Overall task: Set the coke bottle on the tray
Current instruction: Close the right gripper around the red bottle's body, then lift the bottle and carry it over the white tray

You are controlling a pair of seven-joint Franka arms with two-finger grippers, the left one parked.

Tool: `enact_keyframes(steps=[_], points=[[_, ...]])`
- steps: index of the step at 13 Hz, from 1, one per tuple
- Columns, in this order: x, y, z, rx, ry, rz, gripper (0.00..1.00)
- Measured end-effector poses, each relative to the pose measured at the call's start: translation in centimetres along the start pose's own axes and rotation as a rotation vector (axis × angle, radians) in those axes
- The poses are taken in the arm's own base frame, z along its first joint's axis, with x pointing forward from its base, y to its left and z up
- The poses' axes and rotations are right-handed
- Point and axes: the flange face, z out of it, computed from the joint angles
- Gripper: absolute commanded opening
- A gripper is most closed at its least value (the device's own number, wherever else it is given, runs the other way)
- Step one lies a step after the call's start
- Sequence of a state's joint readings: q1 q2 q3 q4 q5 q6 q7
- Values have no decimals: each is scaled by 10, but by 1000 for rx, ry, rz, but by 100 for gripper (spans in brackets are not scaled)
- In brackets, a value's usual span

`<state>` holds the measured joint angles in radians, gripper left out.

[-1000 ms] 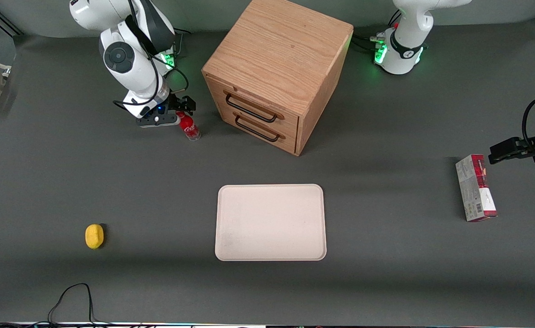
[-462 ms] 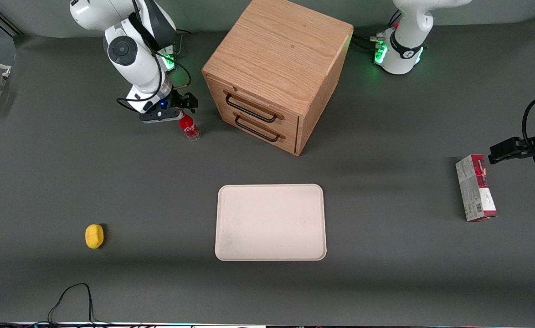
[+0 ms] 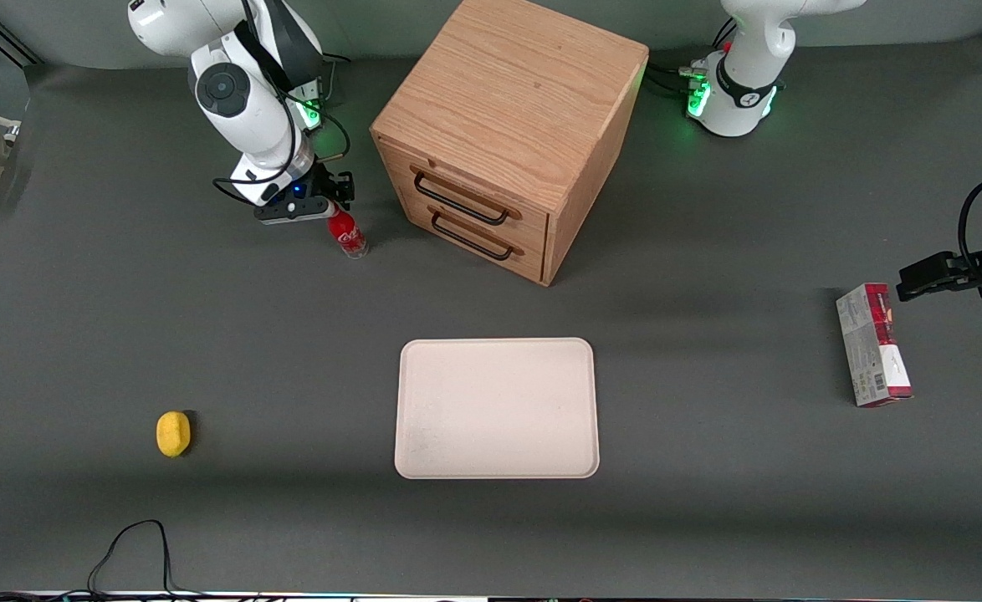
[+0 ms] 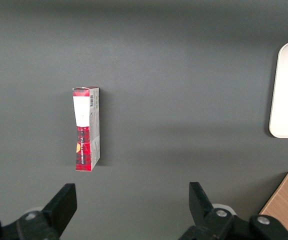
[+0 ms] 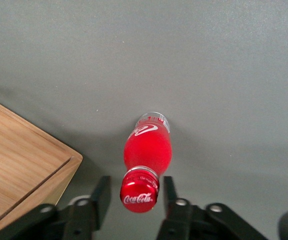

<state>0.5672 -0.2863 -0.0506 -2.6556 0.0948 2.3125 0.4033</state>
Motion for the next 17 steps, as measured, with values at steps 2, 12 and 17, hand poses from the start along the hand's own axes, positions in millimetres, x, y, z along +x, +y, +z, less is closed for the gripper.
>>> enact_keyframes(steps=[2, 12, 17], points=[[0, 0, 0, 0, 1, 0, 4], [92, 20, -187, 20, -32, 120, 4], [181, 23, -277, -24, -120, 170, 6]])
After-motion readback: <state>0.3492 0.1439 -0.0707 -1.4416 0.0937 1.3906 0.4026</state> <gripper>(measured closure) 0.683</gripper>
